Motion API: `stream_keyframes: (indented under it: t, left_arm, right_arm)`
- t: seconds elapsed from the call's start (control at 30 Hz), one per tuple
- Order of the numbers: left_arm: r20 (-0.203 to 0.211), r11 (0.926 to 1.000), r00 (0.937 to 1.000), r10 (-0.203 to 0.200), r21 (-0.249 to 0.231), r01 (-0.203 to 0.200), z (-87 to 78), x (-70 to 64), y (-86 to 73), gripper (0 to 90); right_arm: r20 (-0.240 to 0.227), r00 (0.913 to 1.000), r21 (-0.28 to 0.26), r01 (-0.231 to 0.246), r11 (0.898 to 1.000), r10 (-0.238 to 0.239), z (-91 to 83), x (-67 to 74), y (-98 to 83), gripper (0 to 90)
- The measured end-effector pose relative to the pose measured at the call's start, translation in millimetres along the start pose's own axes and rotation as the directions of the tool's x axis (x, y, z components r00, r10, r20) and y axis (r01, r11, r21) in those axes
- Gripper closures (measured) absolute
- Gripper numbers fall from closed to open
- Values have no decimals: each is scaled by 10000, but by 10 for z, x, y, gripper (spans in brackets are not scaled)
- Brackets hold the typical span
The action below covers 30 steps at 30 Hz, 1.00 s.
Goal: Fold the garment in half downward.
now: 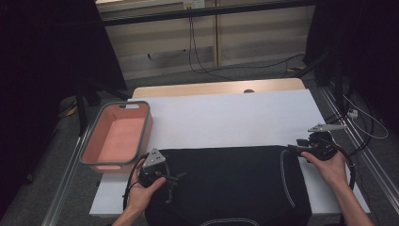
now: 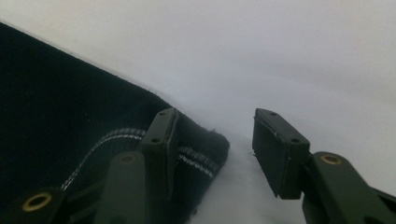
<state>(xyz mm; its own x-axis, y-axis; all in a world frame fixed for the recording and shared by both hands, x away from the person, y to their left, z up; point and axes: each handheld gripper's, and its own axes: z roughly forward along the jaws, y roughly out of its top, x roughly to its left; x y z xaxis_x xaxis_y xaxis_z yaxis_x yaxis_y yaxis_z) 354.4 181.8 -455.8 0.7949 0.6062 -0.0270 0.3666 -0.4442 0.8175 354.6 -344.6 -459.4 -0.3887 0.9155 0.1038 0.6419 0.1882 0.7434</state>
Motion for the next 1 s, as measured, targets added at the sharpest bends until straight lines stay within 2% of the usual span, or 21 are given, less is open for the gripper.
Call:
stream_keyframes:
  t: [0.17,0.27,0.43,0.53,0.63,0.77,0.83,0.9,1.0]
  left_arm:
    - [29,10000,10000,10,-39,-10,0,1,0,62]
    - [31,10000,10000,11,-30,-11,-1,3,-1,62]
    - [84,10000,10000,20,-18,-20,6,-7,-2,63]
    - [80,10000,9999,64,-15,-64,2,-3,-2,63]
    - [72,10000,10000,57,-43,-57,1,1,-3,64]
    - [22,10000,10000,54,-32,-54,-4,1,-4,66]
    - [15,10000,10000,64,-39,-64,-6,0,-5,67]
    - [5,10000,10000,60,-45,-59,-7,1,-5,67]
    - [-19,10000,10000,73,-19,-73,-1,6,-5,67]
  right_arm:
    - [-251,9997,-404,73,9992,-83,-20,36,45,482]
    - [-376,9993,-300,78,9995,-89,-2,52,35,454]
    - [-246,9992,51,313,9995,-311,34,83,18,439]
    - [-81,9996,365,259,9990,-256,60,60,-22,424]
    - [-313,9995,376,41,9993,-29,70,19,-48,421]
    - [-291,9995,499,153,9986,-139,74,49,-46,434]
    - [-415,9991,606,119,9981,-94,68,53,-46,444]
    - [-583,9982,732,214,9971,-171,58,64,-44,498]
    - [-736,9971,772,230,9968,-173,56,66,-47,506]
